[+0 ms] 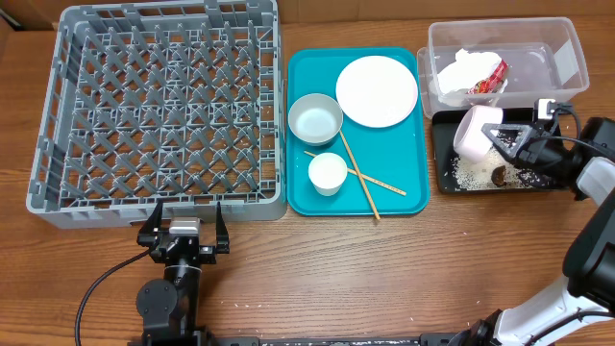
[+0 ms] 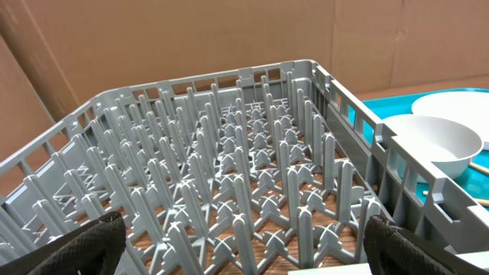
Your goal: Sort waste into correct bins and load items into the dishwasher
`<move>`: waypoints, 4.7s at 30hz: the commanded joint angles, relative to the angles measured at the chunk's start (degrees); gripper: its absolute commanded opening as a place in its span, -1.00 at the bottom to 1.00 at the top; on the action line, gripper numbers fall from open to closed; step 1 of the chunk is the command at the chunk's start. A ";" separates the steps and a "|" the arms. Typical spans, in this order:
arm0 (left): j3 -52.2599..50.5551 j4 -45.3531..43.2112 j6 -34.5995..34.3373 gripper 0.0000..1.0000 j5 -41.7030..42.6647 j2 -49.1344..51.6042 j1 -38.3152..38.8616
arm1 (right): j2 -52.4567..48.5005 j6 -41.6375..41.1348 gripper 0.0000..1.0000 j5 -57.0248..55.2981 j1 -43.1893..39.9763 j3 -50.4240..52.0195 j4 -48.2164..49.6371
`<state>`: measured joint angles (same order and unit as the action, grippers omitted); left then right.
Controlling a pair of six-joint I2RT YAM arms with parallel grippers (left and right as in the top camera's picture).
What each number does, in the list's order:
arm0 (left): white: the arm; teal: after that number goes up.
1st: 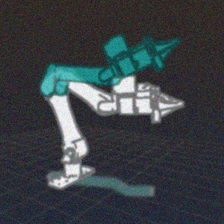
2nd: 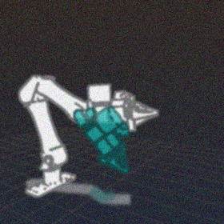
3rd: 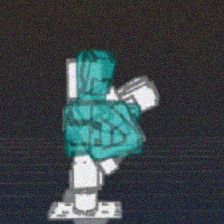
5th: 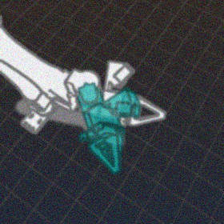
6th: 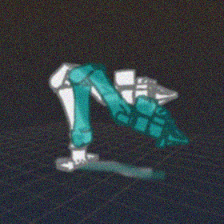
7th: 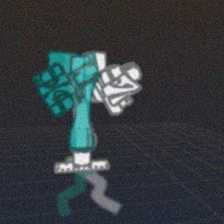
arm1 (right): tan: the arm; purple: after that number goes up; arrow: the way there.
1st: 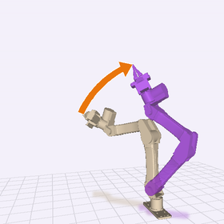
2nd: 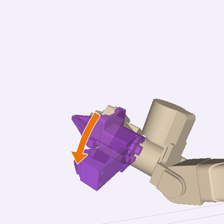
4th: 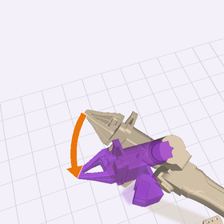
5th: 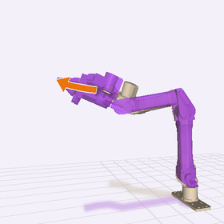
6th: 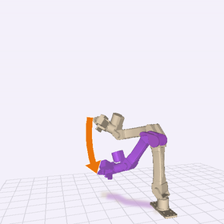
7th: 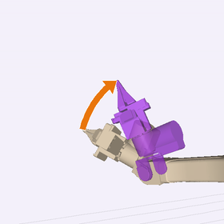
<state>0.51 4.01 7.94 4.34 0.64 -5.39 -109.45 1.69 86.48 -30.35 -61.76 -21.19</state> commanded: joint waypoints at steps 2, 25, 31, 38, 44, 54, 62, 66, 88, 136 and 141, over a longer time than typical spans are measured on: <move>-0.24 0.07 1.05 1.00 0.13 -0.37 -0.59 | 0.94 -18.16 -0.92 3.26 -2.19 -0.11 6.51; -0.24 0.07 1.05 1.00 0.13 -0.37 -0.59 | 0.96 -54.88 -0.92 -0.46 -2.25 -0.13 24.68; -0.24 0.07 1.05 0.99 0.13 -0.39 -0.59 | 0.96 -58.97 -0.93 -0.79 -1.86 -0.13 28.28; -0.24 0.07 1.05 1.00 0.13 -0.37 -0.59 | 1.16 -60.37 -0.93 3.45 -0.92 -0.13 37.35; -0.24 0.07 1.05 0.99 0.13 -0.37 -0.59 | 4.35 -61.53 -0.93 3.43 1.79 -0.13 48.24; -0.24 0.07 1.05 1.00 0.13 -0.37 -0.59 | 6.40 -75.41 -0.93 2.99 1.68 -0.13 56.68; -0.24 0.07 1.05 0.99 0.13 -0.37 -0.59 | 13.75 -82.71 -0.93 3.43 1.55 -0.13 64.70; -0.24 0.07 1.05 1.00 0.13 -0.37 -0.59 | 13.92 -84.63 -0.92 2.51 6.14 -0.13 69.72; -0.24 0.07 1.05 1.00 0.13 -0.39 -0.59 | 13.88 -46.53 -0.92 -28.37 24.98 -1.73 18.99; -0.24 0.07 1.05 1.00 0.13 -0.37 -0.59 | -4.33 -22.71 -0.30 -75.60 50.82 -33.94 -36.59; -0.24 0.07 1.05 1.00 0.13 -0.37 -0.59 | -2.38 -23.45 -0.22 -72.81 51.54 -40.61 -45.48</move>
<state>0.51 4.03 7.94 4.32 0.64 -5.39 -114.76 -20.99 11.60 20.62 -99.00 -64.12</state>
